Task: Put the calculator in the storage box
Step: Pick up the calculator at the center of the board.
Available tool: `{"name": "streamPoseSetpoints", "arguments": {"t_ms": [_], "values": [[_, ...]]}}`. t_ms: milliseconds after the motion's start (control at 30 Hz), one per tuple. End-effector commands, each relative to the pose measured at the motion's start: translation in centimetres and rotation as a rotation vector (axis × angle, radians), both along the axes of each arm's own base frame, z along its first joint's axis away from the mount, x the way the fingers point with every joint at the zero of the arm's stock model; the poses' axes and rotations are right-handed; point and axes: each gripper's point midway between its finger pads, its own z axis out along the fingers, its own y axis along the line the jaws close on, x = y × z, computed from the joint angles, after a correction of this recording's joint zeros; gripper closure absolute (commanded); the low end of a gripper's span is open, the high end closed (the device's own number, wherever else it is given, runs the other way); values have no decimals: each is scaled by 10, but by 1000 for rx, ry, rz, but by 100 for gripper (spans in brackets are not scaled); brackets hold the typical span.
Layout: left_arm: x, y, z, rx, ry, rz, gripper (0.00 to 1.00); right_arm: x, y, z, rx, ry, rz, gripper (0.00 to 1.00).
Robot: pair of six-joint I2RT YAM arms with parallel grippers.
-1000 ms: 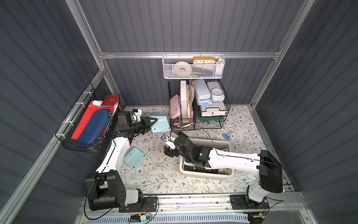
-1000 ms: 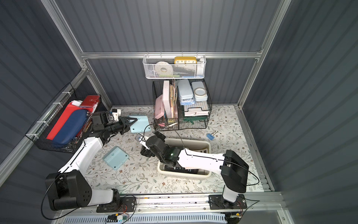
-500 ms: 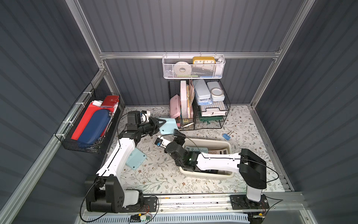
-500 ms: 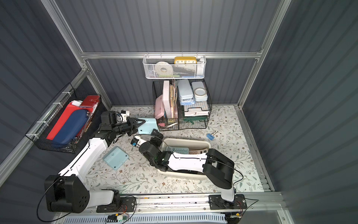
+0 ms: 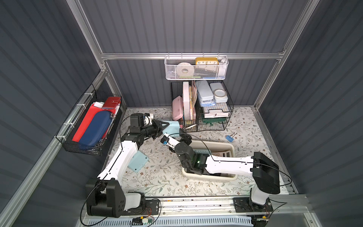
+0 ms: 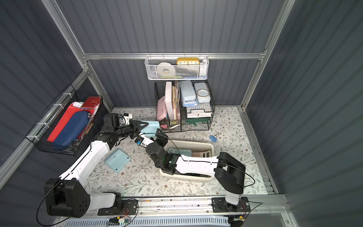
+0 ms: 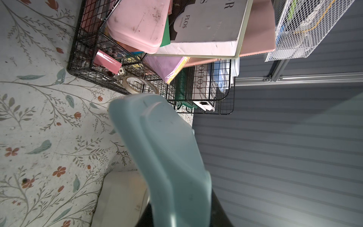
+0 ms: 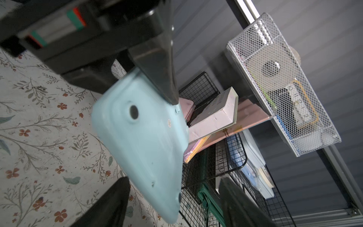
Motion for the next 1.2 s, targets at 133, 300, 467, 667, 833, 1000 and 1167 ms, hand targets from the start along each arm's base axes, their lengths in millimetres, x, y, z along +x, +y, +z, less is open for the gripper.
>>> {"name": "streamPoseSetpoints", "arguments": {"t_ms": [133,300,467,667,833,1000,1167], "values": [[-5,-6,7,-14,-11,-25,85,2,1,-1,66,32,26,35],[-7,-9,5,-18,-4,-40,84,4,3,-2,53,27,24,45],[-7,-12,5,-21,-2,-53,83,7,6,-6,16,0,16,47],[-8,-16,2,-25,10,-69,82,10,8,-7,-6,-33,12,53],[-8,-19,2,-30,15,-80,81,10,9,-5,-12,-66,22,71],[-7,-21,0,-31,21,-85,76,9,8,-2,-6,-78,26,86],[-6,-22,3,-30,14,-93,64,7,4,3,23,-74,22,99]]}}
